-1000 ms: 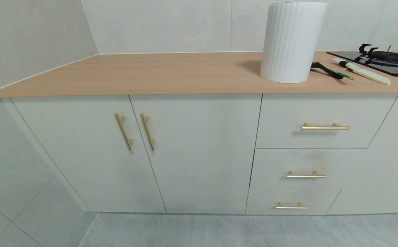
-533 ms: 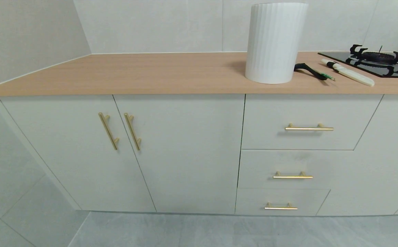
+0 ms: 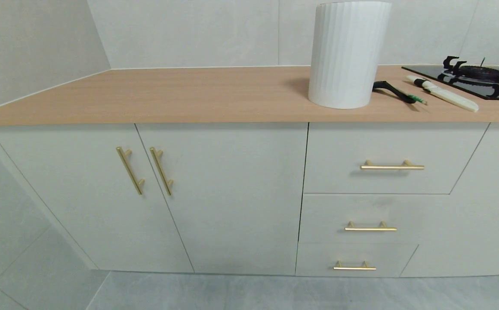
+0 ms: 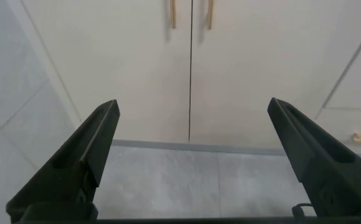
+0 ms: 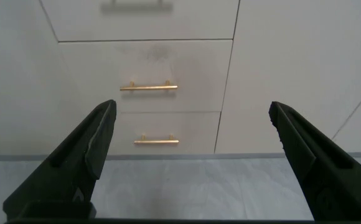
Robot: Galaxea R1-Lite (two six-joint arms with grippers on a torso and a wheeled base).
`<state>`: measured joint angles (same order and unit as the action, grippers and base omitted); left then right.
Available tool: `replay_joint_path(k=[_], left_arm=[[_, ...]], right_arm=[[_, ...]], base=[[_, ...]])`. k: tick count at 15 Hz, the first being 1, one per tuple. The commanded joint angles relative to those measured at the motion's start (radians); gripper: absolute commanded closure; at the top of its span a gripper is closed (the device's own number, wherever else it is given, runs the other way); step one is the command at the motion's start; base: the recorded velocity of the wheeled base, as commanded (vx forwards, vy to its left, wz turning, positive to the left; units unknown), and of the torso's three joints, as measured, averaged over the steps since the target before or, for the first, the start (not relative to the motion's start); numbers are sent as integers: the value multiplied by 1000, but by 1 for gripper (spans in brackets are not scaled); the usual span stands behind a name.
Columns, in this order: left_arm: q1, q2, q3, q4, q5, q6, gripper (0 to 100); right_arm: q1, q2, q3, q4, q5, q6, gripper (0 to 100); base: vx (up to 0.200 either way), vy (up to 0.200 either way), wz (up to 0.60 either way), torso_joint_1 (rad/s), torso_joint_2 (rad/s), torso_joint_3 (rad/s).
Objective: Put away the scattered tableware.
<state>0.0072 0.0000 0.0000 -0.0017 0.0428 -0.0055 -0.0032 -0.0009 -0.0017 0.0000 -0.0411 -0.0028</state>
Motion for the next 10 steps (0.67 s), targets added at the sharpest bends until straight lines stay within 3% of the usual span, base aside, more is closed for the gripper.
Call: replay_joint_path(k=[1, 3, 4, 10], left_arm=[[0, 0, 0, -1, 0, -1, 0], [0, 0, 0, -1, 0, -1, 0], [0, 0, 0, -1, 0, -1, 0], [0, 0, 0, -1, 0, -1, 0]], right_arm=[[0, 1, 0, 0, 0, 0, 0], [0, 1, 0, 0, 0, 0, 0], [0, 2, 0, 0, 0, 0, 0], [0, 1, 0, 0, 0, 0, 0]], base=[[0, 0, 0, 0, 0, 0], [0, 0, 0, 0, 0, 0], [0, 0, -600, -2, -2, -7], [0, 0, 0, 0, 0, 0]])
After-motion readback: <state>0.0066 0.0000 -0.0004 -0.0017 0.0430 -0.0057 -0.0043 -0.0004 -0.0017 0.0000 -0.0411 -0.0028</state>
